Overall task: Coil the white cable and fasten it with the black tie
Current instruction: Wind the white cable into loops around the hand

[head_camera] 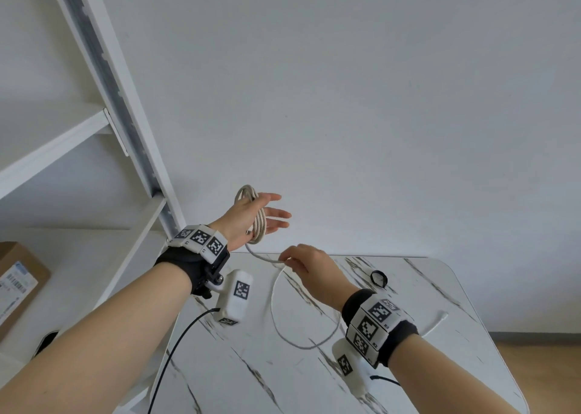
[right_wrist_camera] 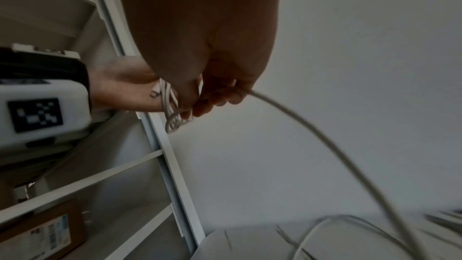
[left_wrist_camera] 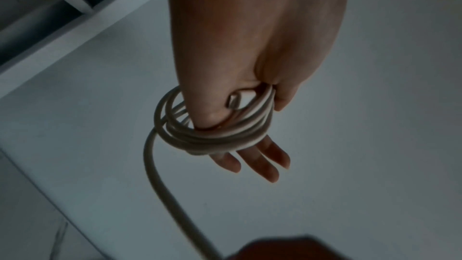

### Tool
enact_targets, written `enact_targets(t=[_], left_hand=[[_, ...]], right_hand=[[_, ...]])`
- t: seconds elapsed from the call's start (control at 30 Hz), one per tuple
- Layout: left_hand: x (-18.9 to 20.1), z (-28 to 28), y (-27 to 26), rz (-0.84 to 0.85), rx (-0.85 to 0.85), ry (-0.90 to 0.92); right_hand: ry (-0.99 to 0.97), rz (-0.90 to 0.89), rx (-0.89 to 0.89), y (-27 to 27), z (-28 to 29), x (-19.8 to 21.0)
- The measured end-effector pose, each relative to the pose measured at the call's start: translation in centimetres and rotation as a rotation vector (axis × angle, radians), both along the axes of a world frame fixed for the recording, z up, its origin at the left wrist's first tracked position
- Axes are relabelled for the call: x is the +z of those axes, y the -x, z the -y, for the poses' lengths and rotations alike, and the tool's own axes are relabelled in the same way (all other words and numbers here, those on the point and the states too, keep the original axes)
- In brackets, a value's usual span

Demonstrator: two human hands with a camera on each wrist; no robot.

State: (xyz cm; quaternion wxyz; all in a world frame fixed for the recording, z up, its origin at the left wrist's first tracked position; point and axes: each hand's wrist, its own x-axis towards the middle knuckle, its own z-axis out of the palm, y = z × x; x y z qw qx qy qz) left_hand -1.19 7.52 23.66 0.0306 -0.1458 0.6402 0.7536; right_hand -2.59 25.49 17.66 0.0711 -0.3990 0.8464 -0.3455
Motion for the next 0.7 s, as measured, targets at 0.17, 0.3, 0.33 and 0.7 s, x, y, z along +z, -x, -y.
enact_targets(t=[0.17, 0.3, 0.33, 0.7], left_hand=[[-0.4, -0.9, -0.9, 0.092, -0.088, 0.071], [-1.0, -1.4, -1.4, 0.152, -0.130, 0.051], [-1.0, -1.6, -1.6, 0.176, -0.157, 0.048], [-1.5, -2.3, -3.7, 0.310, -0.296, -0.009]], right_hand=[[0.097, -0.133, 0.095, 0.0, 0.6, 2.2], [0.111, -0.006, 0.071, 0.2, 0.9, 3.9], [0.118, 0.019, 0.052, 0.4, 0.8, 4.2], [0.126, 0.184, 0.048, 2.0, 0.2, 5.5]])
